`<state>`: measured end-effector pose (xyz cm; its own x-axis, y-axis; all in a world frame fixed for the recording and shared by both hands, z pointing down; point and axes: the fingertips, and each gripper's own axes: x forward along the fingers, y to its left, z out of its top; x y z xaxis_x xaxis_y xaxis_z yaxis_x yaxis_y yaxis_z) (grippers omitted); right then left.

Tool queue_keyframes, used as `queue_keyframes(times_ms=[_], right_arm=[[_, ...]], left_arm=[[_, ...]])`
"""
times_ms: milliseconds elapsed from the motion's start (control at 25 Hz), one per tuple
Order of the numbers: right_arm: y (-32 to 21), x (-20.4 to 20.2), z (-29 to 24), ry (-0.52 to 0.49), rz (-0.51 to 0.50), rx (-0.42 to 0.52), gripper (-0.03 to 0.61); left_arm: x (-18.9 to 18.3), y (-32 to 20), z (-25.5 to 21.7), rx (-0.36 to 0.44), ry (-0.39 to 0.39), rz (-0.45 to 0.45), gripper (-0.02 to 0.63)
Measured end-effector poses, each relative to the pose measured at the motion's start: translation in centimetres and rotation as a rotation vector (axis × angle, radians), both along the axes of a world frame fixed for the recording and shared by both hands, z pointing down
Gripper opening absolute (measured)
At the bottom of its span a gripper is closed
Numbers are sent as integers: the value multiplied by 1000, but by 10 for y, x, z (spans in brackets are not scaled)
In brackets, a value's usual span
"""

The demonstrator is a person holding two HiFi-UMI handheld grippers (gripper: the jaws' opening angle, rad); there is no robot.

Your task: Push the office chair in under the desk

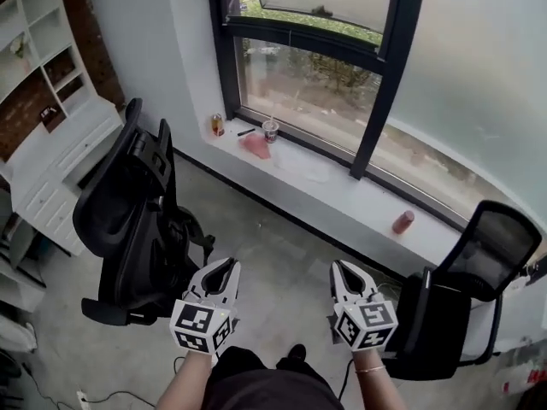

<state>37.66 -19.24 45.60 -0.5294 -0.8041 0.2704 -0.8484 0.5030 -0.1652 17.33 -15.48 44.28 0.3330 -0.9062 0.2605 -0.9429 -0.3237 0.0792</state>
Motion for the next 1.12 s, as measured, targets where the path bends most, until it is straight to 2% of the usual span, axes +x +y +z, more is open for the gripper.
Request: queue_keyframes(times_ms=[200,320,600,880,1000,1120], right_arm=[[-50,-27,5,7,-193,5,5],[-79,-64,2,-5,-297,22,5],[-128,-170,-16,-18,-504,78,5],[-153,-250,-25,-25,-691,104,5],[-165,-280,-26,-20,-783,116,5],[-181,-303,-24,-28,-860,110,5]], left_arm=[[-32,-2,-6,2,-39,-212,11],[-59,8,-3,-8,-48,-329,27],[-112,30,7,-32,-61,-533,69],[-138,48,-2,-19,-78,-729,78],[-151,58,-5,-16,-94,-846,78],[-162,70,-5,-13,-68,-1003,83]])
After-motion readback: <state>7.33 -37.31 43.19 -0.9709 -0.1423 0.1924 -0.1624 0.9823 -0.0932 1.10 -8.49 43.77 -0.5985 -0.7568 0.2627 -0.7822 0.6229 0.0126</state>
